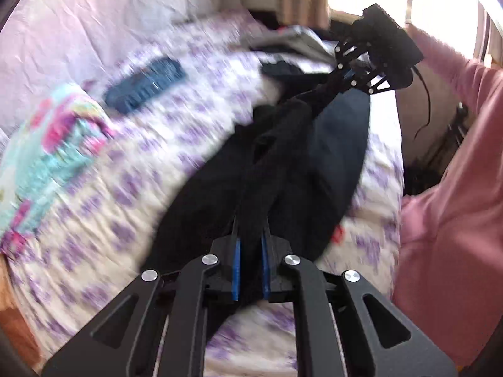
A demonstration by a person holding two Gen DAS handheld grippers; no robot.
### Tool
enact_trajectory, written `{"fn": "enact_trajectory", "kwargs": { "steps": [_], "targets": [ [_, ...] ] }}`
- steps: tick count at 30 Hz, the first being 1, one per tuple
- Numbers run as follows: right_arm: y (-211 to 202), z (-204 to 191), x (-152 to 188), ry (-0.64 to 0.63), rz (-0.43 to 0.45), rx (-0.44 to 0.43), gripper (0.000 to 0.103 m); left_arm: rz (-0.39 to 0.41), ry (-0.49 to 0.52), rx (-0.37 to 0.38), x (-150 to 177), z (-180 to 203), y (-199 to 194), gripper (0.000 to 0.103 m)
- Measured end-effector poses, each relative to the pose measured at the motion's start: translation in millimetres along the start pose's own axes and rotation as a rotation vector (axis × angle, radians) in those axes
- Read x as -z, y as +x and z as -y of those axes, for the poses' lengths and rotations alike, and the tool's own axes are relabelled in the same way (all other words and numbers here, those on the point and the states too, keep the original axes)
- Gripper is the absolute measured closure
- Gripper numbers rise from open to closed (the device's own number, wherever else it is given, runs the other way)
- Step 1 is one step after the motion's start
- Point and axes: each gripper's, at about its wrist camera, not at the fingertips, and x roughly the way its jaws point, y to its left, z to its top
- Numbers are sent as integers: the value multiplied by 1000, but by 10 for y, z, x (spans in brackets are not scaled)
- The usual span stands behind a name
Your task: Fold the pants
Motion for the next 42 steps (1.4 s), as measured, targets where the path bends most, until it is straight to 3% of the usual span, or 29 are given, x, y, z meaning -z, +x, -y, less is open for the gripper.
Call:
{"fn": "enact_trajectory", "kwargs": {
  "steps": [4,8,10,12,13,14,18,21,23,25,27,28,29,31,32,35,39,42],
  "targets": [
    [307,-547,126,-51,-62,23,97,-72,-10,11,288,132,386,94],
    [457,-856,185,-90,-77,122,93,-56,-76,21,503,121,518,89],
    [394,-849,183,-98,-80,150,82,-57,-93,18,517,117,453,82],
    [221,-718,180,-37,-59,125,35,-54,-84,-20,483,157,313,56],
    [74,-579,196,44,-14,98,27,-32,-66,-56,427,217,210,48],
    [-31,-455,213,114,27,77,24,7,-47,-87,360,280,95,36],
    [-263,91,277,444,125,43,24,220,-59,-97,-54,406,-275,12],
    [-210,279,293,611,197,24,24,287,-152,-50,-306,364,-143,12],
    [-85,219,293,664,188,18,25,259,-239,-39,-378,262,146,12],
    [164,70,320,712,113,-34,27,161,-352,1,-324,144,571,17],
    [457,-72,405,718,-54,-89,27,14,-424,4,-146,97,962,26],
    [521,-138,481,725,-92,-110,27,-48,-434,-12,-49,90,1137,27],
    [453,-133,544,745,-52,-116,27,-3,-378,-60,7,187,1120,27],
    [302,24,646,798,-36,-157,27,-28,-341,-111,-51,284,1047,27],
    [193,184,729,876,1,-150,27,-19,-362,-114,-146,294,954,27],
    [-39,850,1101,1167,67,-67,26,126,-401,-95,-469,365,656,26],
    [35,1684,1547,1456,2,51,26,227,-362,-209,-1006,673,697,23],
    [275,2068,1716,1569,-95,77,22,221,-384,-116,-1300,877,1035,22]
  ]
}}
